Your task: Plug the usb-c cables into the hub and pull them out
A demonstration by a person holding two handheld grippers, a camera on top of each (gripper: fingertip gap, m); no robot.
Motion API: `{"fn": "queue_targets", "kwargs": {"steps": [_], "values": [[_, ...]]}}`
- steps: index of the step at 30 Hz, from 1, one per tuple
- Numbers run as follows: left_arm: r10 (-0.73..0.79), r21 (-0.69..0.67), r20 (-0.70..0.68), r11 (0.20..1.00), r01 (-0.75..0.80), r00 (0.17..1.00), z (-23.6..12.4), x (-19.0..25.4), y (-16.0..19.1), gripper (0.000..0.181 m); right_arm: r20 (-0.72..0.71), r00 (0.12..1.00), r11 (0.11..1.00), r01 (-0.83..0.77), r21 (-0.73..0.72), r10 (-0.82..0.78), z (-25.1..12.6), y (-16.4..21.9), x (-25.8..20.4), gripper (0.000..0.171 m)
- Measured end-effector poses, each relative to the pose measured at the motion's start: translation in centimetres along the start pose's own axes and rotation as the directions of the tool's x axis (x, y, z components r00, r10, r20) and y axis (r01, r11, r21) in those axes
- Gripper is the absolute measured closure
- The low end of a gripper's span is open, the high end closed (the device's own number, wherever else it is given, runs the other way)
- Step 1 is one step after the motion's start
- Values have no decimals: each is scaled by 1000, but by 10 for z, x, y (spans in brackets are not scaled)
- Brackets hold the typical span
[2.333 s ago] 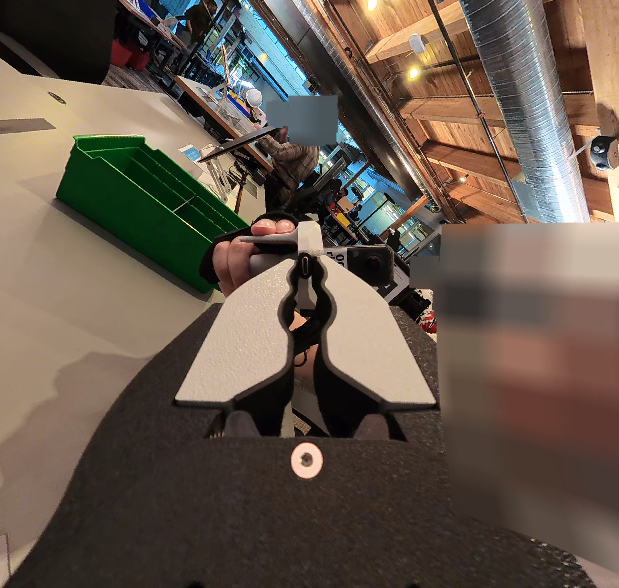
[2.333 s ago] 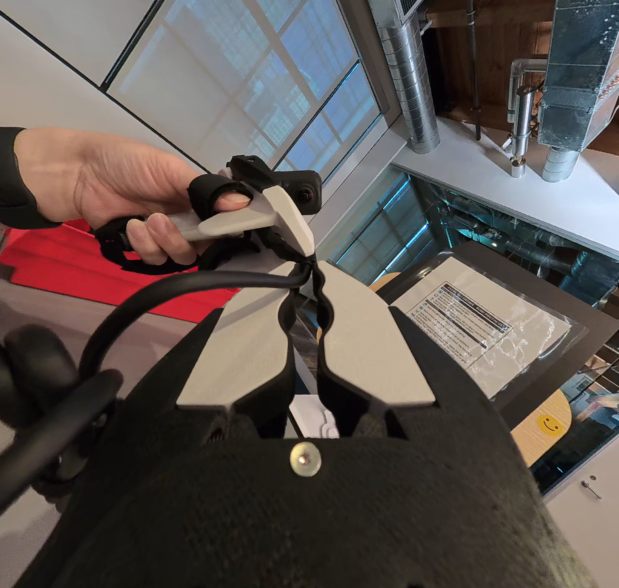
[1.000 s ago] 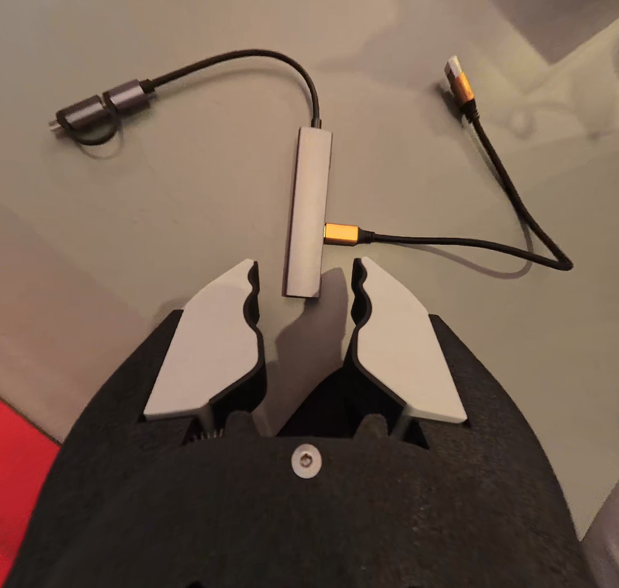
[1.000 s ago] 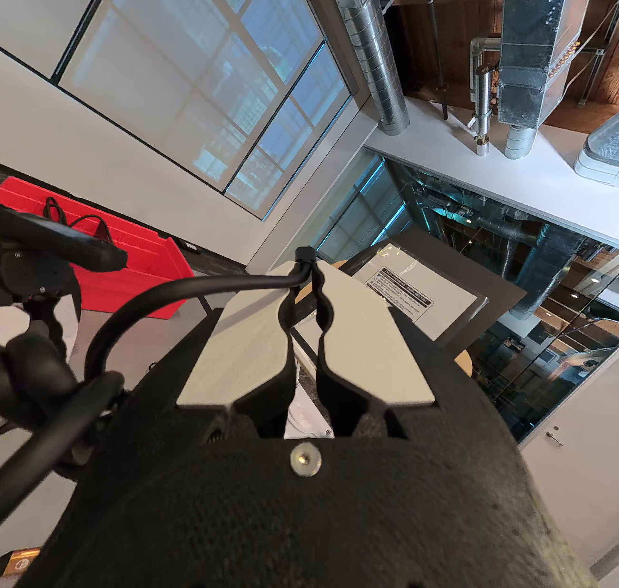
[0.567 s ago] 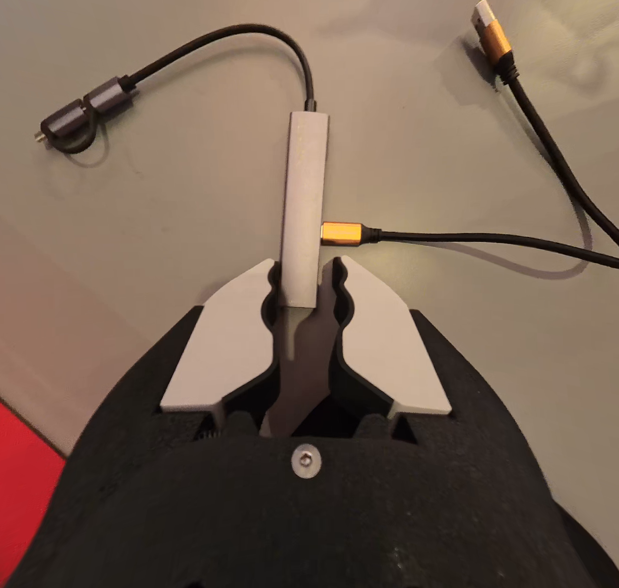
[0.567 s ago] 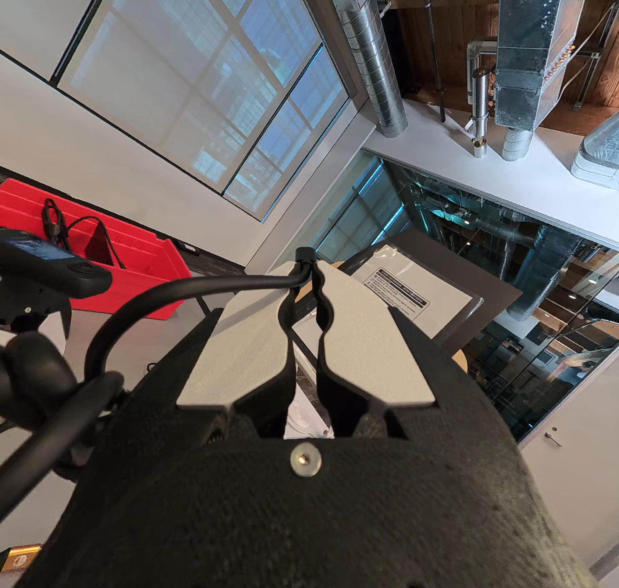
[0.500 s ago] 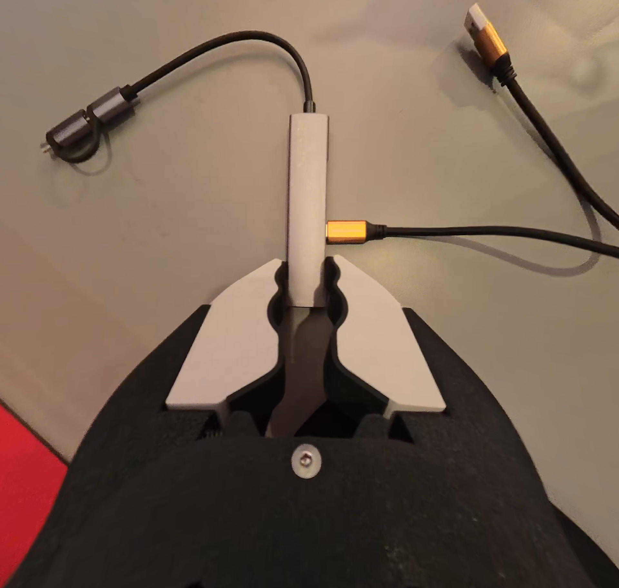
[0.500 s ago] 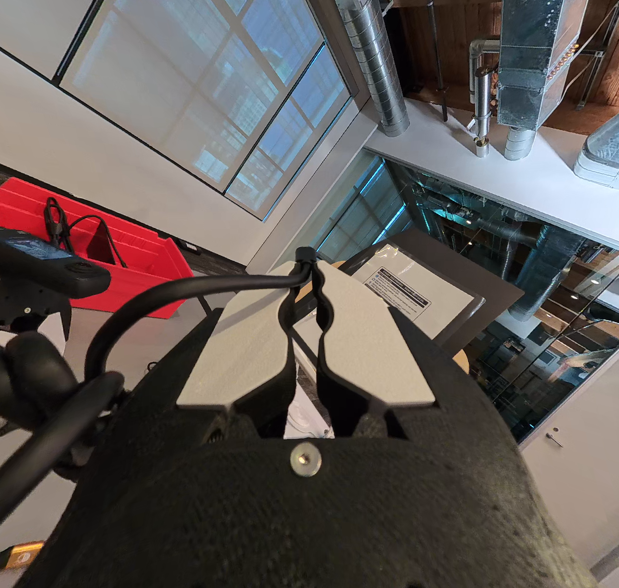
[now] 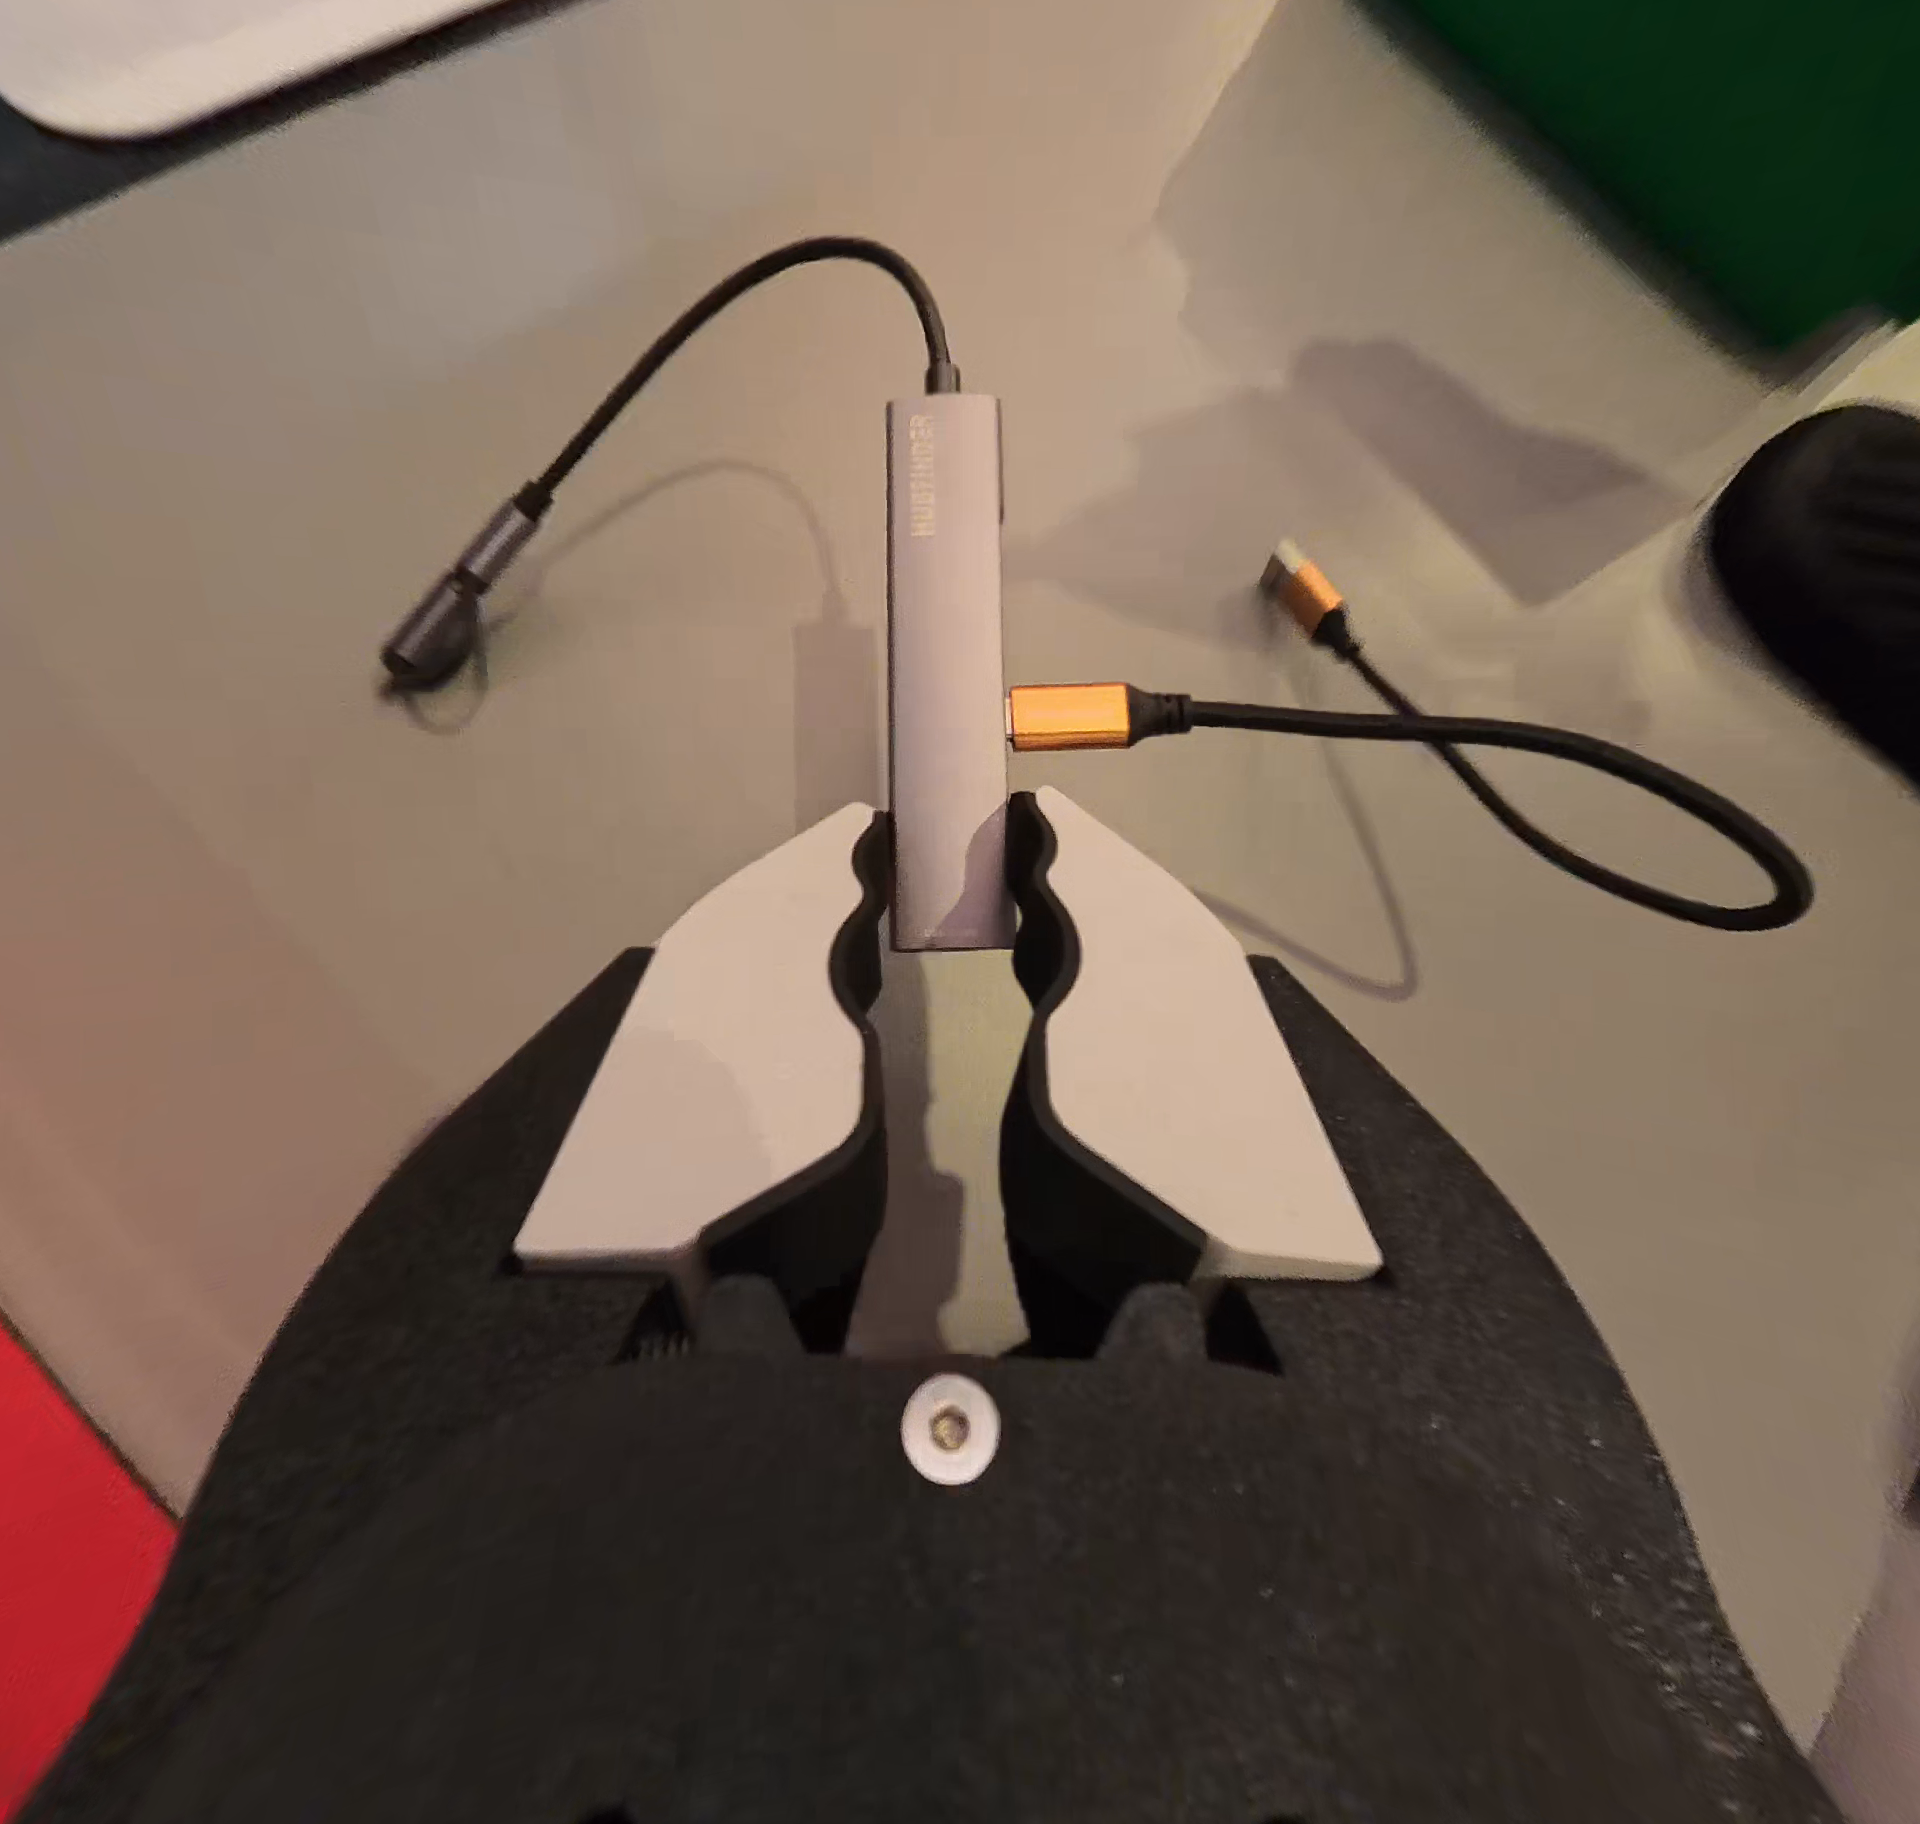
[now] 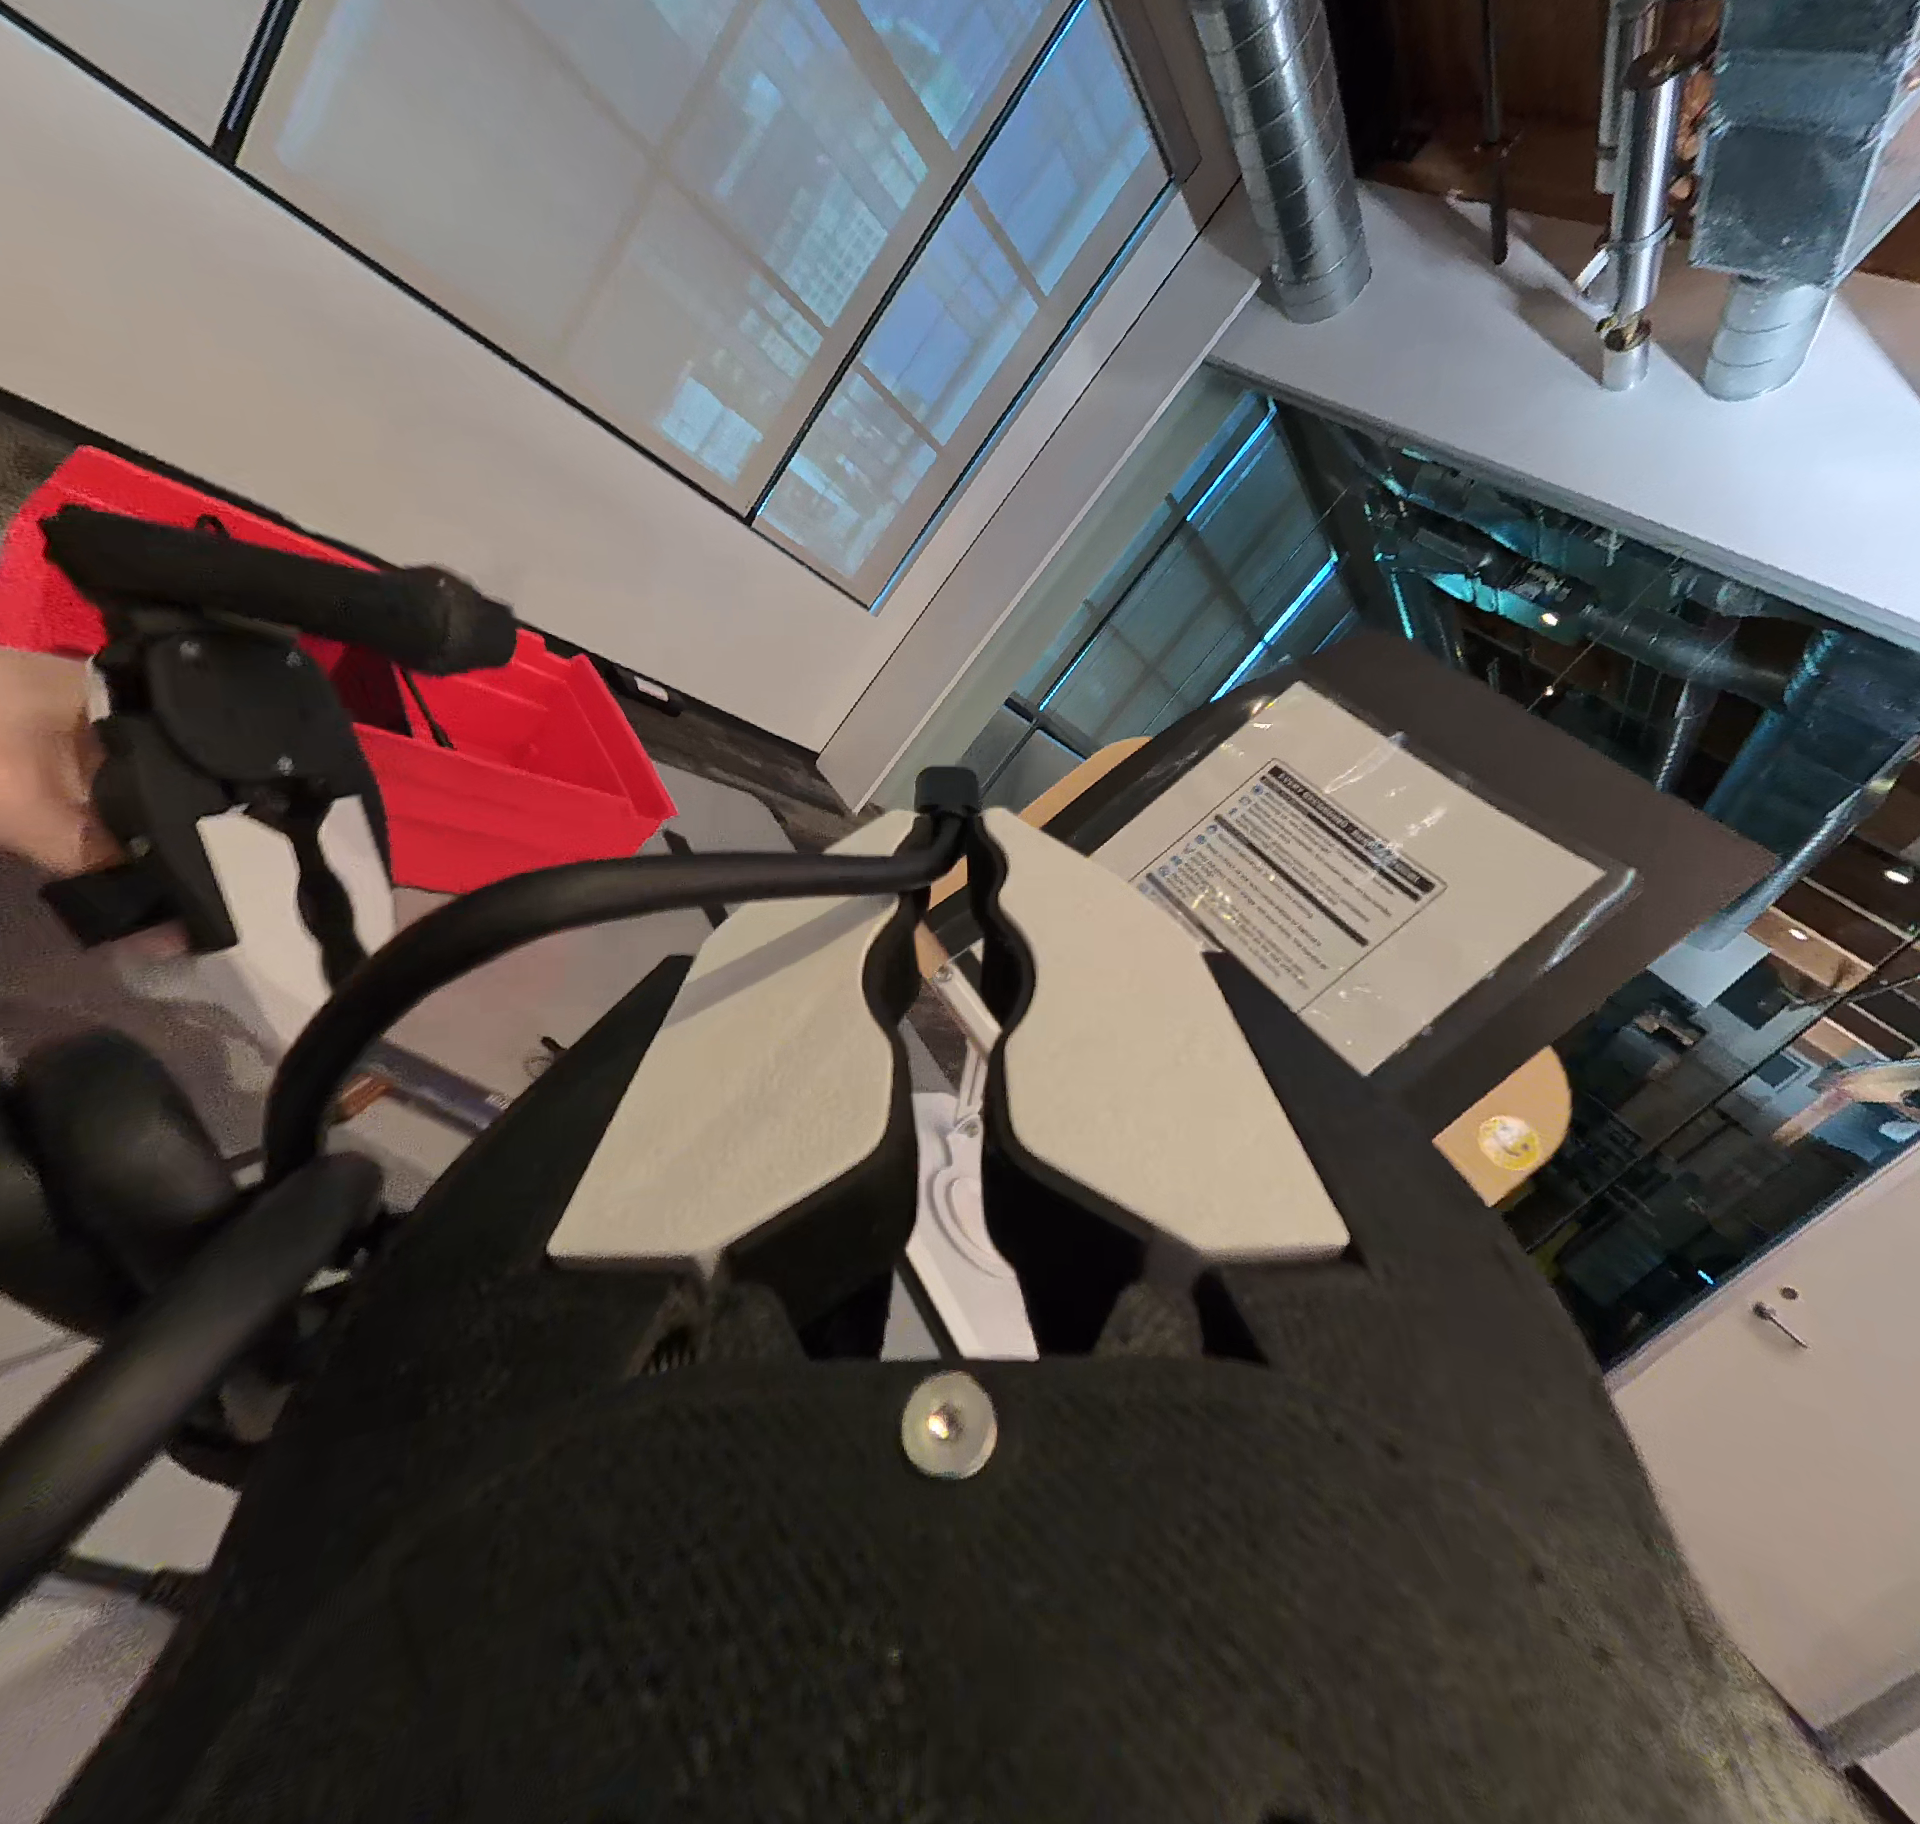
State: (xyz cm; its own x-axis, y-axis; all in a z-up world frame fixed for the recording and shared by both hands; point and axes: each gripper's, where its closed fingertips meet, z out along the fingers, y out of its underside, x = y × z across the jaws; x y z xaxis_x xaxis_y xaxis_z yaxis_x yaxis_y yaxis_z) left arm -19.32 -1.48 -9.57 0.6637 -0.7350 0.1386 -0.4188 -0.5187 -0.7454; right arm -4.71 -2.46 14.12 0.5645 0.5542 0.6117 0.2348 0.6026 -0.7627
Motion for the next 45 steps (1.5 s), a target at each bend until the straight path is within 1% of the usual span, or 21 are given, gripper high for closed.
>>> {"fn": "queue_targets", "kwargs": {"steps": [1, 5, 7, 10, 12, 15, 18, 21, 23, 27, 33, 45], "values": [[-8, 30, -16, 1000, 9, 1000, -3, 0, -10, 160, 6, 1000, 1000, -3, -11, 3, 2, 4, -2, 164], [-25, 142, -105, 989, 40, 994, -13, 6, -57, 160, 24, 998, 998, -48, -50, 50, 12, 18, -9, 164], [-7, 179, -118, 984, 28, 993, -15, 7, -79, 160, 28, 996, 994, -80, -81, 82, 17, 28, -12, 164], [-8, 232, -158, 972, 45, 987, -12, 8, -109, 160, 34, 992, 982, -118, -145, 125, 26, 49, -20, 164], [-29, 275, -193, 958, 83, 981, -9, 9, -120, 160, 43, 987, 970, -144, -194, 155, 31, 66, -26, 164], [-73, 313, -238, 938, 148, 968, 1, 6, -117, 160, 65, 974, 947, -194, -257, 217, 38, 88, -40, 164], [-119, 295, -267, 935, 199, 956, 8, -2, -102, 160, 77, 960, 925, -233, -301, 267, 45, 105, -54, 164], [-163, 325, -332, 905, 275, 929, 0, -6, -98, 160, 80, 941, 904, -290, -315, 330, 51, 116, -65, 164], [-173, 337, -353, 893, 298, 919, -2, -8, -98, 160, 75, 931, 896, -319, -310, 357, 53, 119, -69, 164], [-173, 347, -352, 889, 300, 920, 0, -11, -97, 160, 58, 926, 894, -341, -292, 372, 56, 120, -72, 164], [-175, 347, -357, 887, 304, 918, 2, -10, -96, 160, 39, 935, 885, -319, -339, 352, 60, 129, -82, 164], [-173, 360, -354, 882, 305, 919, 3, -8, -98, 160, 33, 926, 868, -339, -363, 375, 63, 133, -88, 164]]}}
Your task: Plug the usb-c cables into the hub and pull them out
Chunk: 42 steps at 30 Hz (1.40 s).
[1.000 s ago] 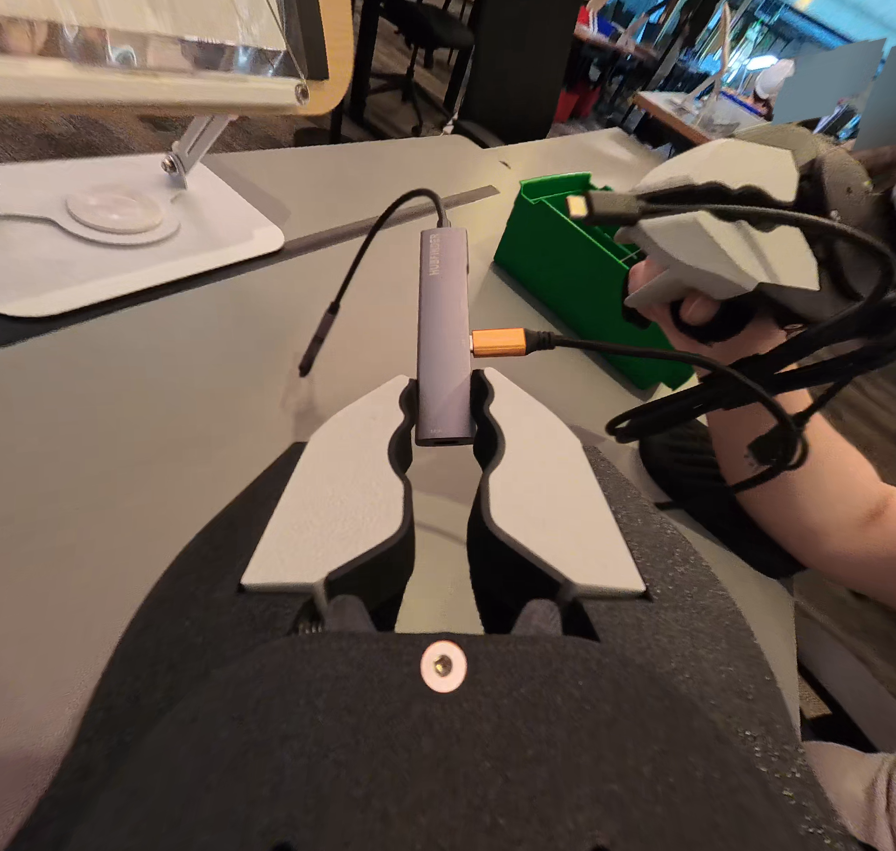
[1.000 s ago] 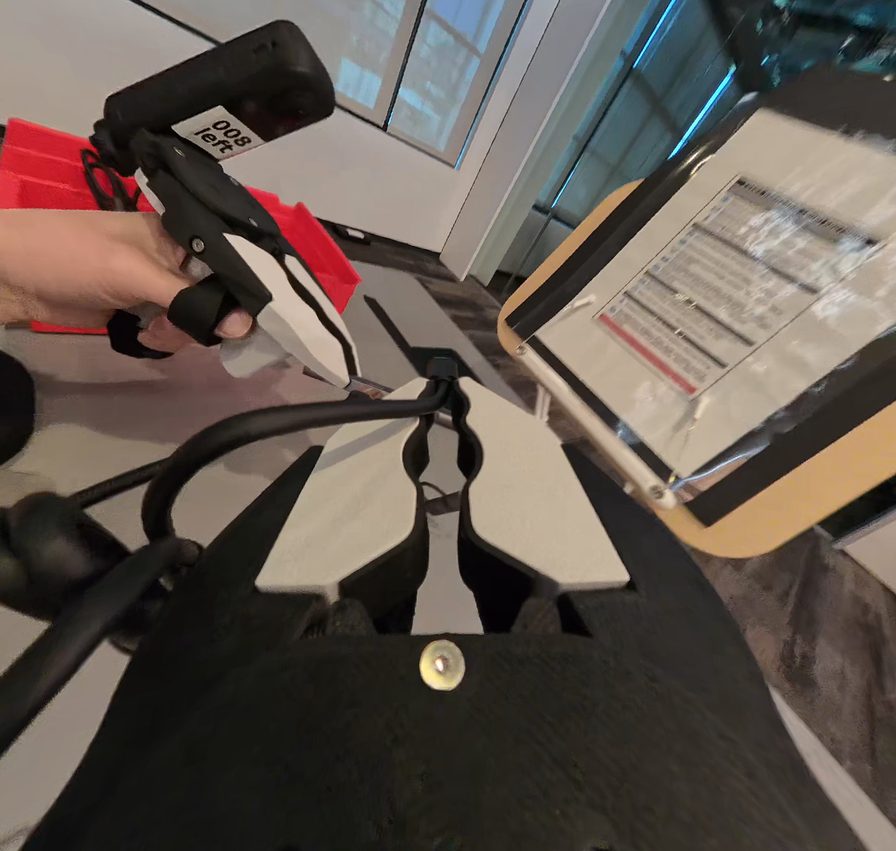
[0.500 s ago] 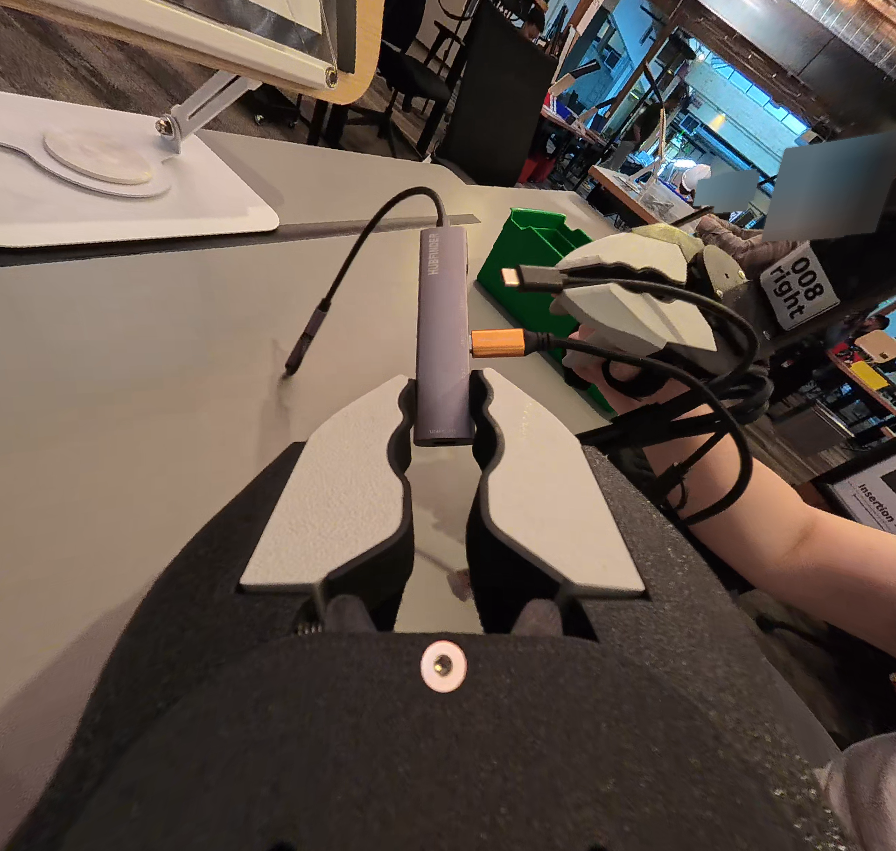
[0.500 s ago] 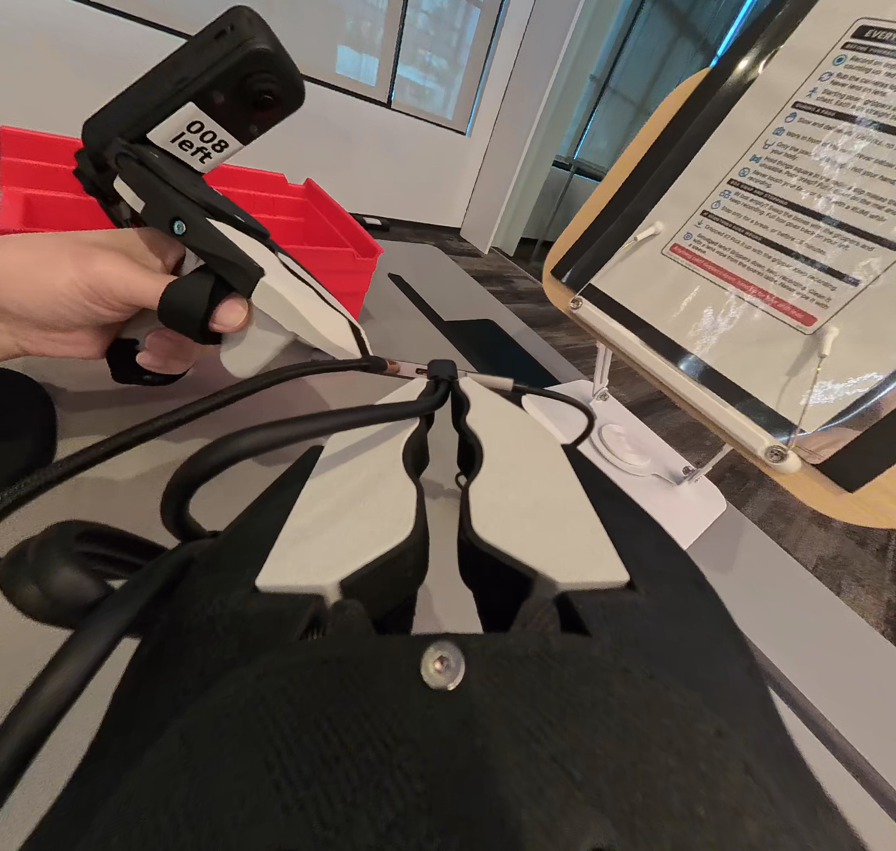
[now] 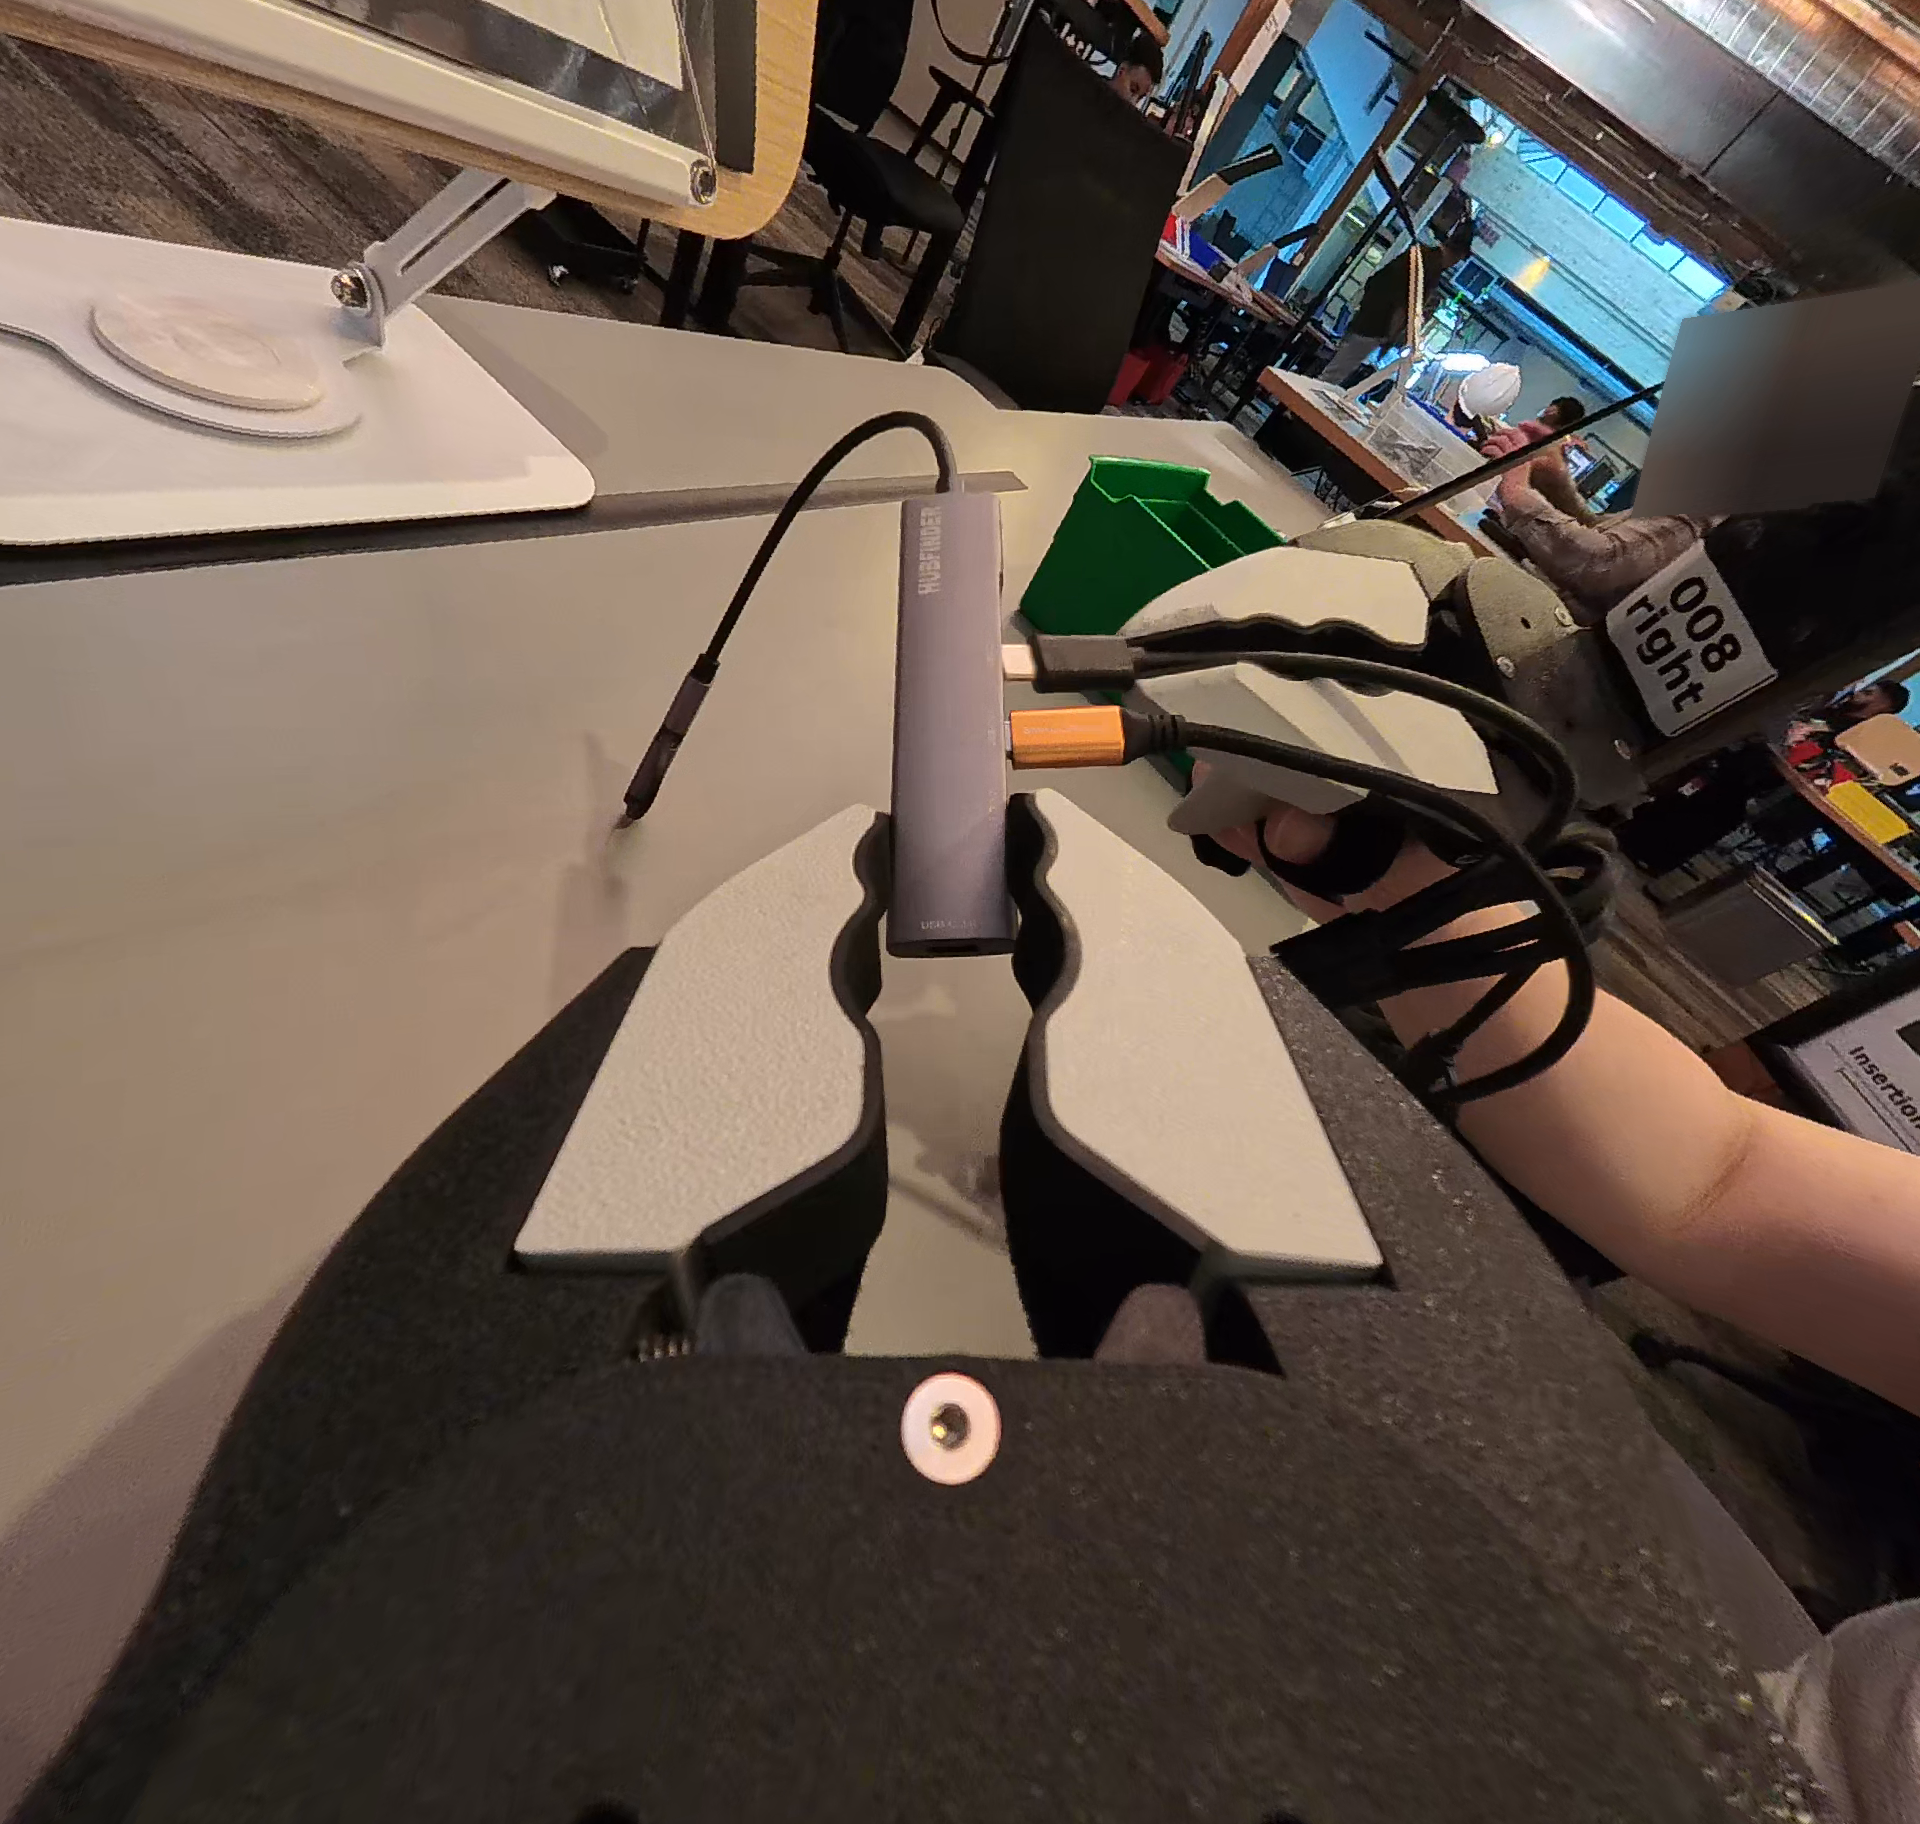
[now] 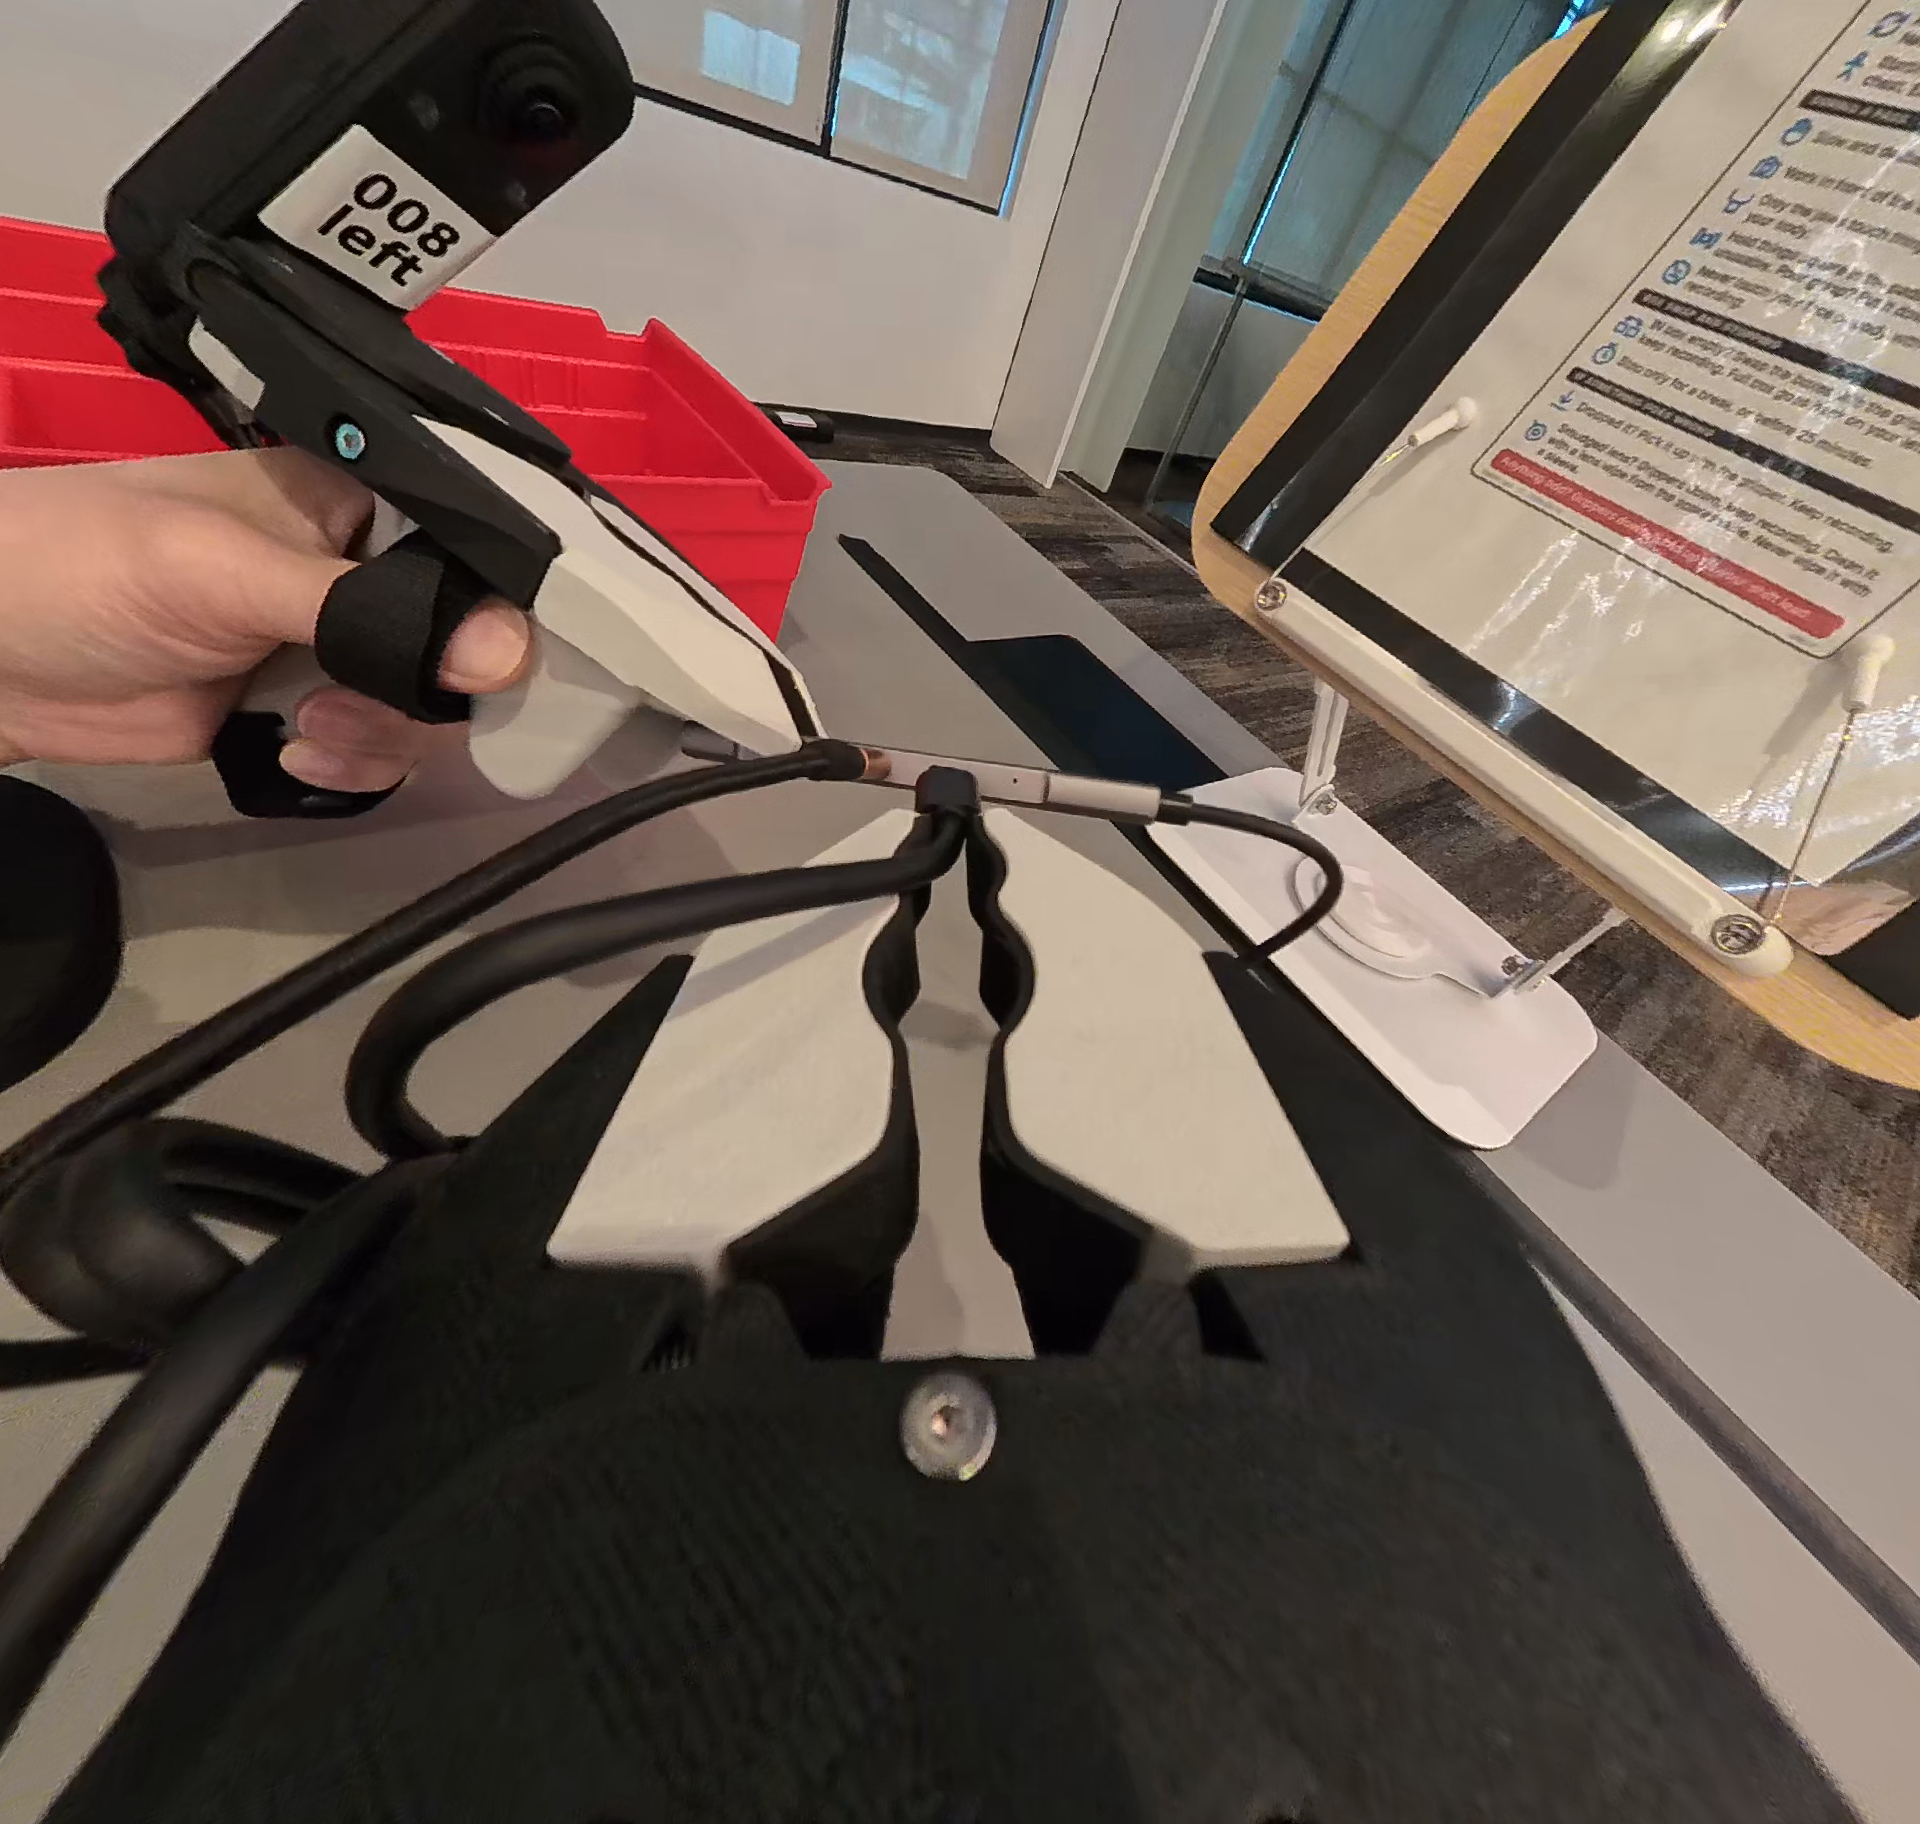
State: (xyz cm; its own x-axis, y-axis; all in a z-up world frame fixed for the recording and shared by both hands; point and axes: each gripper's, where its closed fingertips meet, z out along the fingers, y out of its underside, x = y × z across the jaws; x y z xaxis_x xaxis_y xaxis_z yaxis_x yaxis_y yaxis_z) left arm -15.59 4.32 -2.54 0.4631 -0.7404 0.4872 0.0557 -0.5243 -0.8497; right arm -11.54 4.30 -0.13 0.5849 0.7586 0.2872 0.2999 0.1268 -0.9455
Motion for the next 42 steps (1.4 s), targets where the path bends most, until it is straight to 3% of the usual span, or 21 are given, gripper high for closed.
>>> {"fn": "queue_targets", "kwargs": {"steps": [7, 16, 27, 30, 35, 39, 42], "values": [[47, -2, 38, 999, -47, 998, 2, 0, 1, 160, -48, 998, 999, 26, -36, -28, 2, 2, 1, 164], [260, -33, 119, 966, -258, 958, 2, 3, 0, 160, -40, 999, 999, 31, 8, -30, 2, 3, 1, 164], [220, -20, 98, 975, -219, 971, 3, 4, 2, 160, -25, 1000, 999, 0, 41, 1, 3, 7, 1, 164], [189, 23, 55, 981, -191, 980, 1, 8, -3, 159, -11, 1000, 997, 1, 71, -1, 1, 3, 2, 164], [43, 112, -183, 993, -23, 982, -8, 24, -13, 160, 22, 998, 985, 60, 162, -65, -10, -10, 0, 165], [-125, 51, -292, 988, 146, 948, -7, 17, -4, 134, 69, 984, 968, 147, 202, -164, -14, -11, -11, 165], [-201, -19, -336, 978, 207, 920, 3, 18, 7, 131, 101, 971, 955, 188, 230, -216, -15, -7, -18, 165]]}}
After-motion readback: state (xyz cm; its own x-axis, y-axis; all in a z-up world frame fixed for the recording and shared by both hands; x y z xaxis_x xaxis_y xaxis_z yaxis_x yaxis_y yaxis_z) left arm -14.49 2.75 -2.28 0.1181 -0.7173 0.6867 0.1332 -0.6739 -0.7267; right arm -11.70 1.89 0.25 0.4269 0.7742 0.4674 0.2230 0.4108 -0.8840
